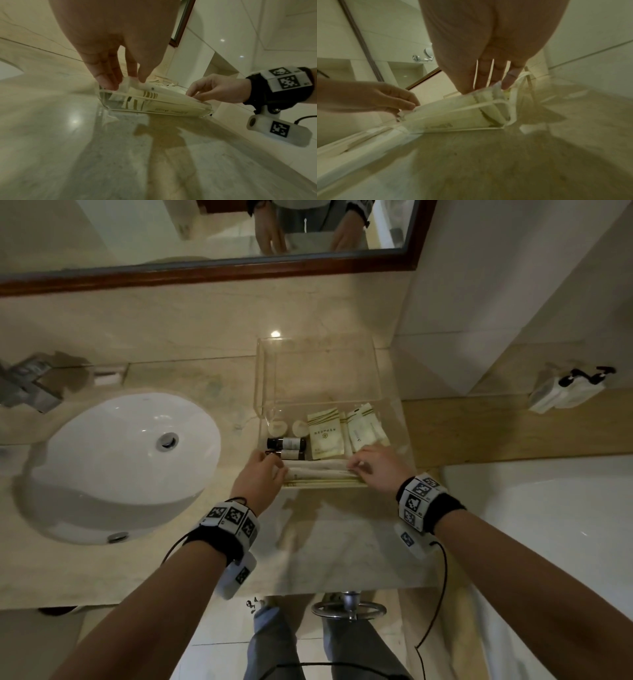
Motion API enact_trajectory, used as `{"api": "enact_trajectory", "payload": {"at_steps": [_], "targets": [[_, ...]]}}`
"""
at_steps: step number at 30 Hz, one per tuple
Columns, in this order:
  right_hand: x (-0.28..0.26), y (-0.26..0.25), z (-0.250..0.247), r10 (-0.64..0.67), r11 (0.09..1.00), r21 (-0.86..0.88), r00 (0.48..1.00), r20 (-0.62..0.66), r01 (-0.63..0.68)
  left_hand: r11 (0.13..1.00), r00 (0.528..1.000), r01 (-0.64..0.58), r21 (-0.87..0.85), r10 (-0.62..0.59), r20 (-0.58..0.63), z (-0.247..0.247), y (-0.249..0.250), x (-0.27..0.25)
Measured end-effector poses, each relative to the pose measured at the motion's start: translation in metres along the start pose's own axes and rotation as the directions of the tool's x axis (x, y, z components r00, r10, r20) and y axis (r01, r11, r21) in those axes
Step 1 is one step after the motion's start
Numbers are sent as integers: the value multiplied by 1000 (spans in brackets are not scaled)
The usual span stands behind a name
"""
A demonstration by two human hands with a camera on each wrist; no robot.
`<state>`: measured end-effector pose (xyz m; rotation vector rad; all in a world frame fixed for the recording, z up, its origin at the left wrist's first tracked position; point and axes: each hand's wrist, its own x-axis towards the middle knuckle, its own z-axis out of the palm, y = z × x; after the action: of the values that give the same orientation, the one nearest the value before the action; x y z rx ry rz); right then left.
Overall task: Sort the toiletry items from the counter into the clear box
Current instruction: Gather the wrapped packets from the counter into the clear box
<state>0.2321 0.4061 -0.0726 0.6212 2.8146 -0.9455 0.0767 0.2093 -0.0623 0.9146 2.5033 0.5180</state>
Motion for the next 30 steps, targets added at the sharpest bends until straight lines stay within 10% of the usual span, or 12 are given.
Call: {"api": "enact_trajectory", "payload": {"at_steps": [20, 30], "targets": [[25, -51, 13, -131, 991, -42, 944, -301, 124, 985, 992, 91, -146, -102, -74, -15, -9, -3], [106, -221, 54, -306, 917, 221, 941, -144, 332, 673, 772, 375, -638, -607, -187, -120, -135, -29]]}}
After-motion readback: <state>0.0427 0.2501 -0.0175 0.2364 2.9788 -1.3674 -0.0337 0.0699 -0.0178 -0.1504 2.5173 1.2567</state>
